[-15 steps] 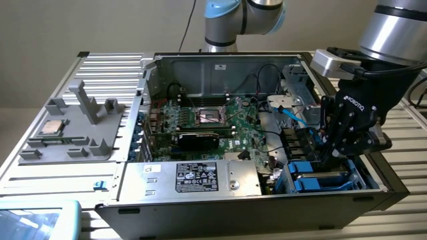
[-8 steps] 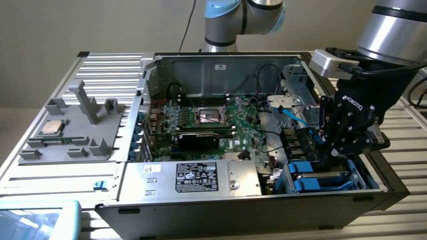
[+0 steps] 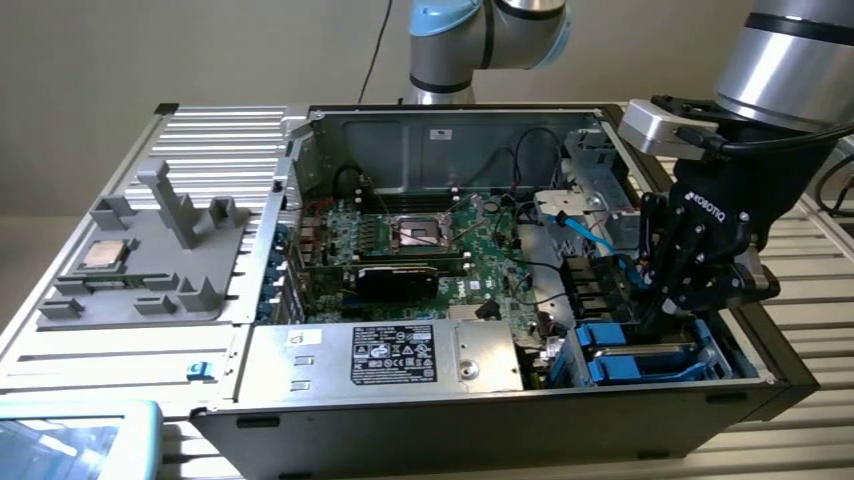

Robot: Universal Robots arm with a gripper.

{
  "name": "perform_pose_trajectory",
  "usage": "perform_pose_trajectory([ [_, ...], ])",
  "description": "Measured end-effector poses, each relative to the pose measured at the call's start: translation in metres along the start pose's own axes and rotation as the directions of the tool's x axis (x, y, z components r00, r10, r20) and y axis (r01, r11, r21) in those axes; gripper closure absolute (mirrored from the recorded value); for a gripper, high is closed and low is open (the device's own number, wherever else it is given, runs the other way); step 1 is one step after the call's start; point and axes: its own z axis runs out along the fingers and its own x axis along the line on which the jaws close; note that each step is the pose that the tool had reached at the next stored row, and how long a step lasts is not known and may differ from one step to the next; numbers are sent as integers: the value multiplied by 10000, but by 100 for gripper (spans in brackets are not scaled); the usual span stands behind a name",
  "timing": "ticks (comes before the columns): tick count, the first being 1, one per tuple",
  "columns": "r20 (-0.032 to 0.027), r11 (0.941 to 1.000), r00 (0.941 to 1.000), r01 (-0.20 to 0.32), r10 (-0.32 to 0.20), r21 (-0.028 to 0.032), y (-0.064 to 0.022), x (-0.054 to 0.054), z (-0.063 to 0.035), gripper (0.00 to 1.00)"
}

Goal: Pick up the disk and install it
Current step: 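Insert the first disk wire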

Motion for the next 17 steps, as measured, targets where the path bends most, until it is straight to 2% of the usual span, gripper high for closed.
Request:
perform_pose_trajectory([
  [3, 6, 10000, 10000, -78, 78, -14, 0, -1, 2, 84],
  [12, 17, 9999, 9999, -164, 164, 14, -2, -5, 14, 84],
  [17, 23, 9998, 9998, -214, 214, 10, -8, -5, 14, 84],
])
